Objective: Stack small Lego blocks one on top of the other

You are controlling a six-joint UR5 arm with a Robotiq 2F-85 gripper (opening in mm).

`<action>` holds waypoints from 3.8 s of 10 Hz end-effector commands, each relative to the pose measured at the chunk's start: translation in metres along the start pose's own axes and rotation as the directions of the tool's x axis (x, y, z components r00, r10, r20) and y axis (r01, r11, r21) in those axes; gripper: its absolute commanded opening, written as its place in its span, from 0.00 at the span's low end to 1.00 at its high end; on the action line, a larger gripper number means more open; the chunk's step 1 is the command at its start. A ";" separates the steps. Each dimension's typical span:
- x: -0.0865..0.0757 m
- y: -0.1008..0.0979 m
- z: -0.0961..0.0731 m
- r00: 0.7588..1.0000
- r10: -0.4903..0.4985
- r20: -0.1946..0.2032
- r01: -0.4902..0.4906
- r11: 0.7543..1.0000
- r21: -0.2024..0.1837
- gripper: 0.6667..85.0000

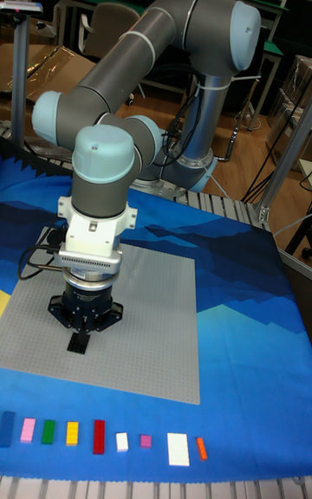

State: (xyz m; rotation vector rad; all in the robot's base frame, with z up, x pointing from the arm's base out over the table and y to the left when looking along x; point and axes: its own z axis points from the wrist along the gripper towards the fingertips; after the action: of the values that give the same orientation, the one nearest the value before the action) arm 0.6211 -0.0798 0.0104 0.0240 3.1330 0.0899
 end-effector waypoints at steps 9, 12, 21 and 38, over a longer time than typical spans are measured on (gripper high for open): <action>-0.022 0.013 0.007 0.996 -0.002 0.087 0.006 0.999 -0.046 0.00; -0.022 0.016 0.007 0.996 -0.005 0.088 0.010 0.998 -0.059 0.00; 0.003 -0.002 -0.004 1.000 -0.014 -0.011 0.014 1.000 -0.003 0.00; -0.002 0.040 0.002 0.993 0.116 -0.003 -0.116 0.991 -0.065 0.00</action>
State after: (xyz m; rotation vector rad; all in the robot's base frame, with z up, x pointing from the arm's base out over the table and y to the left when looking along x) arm 0.6177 -0.0414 0.0107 0.1945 3.1436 0.1840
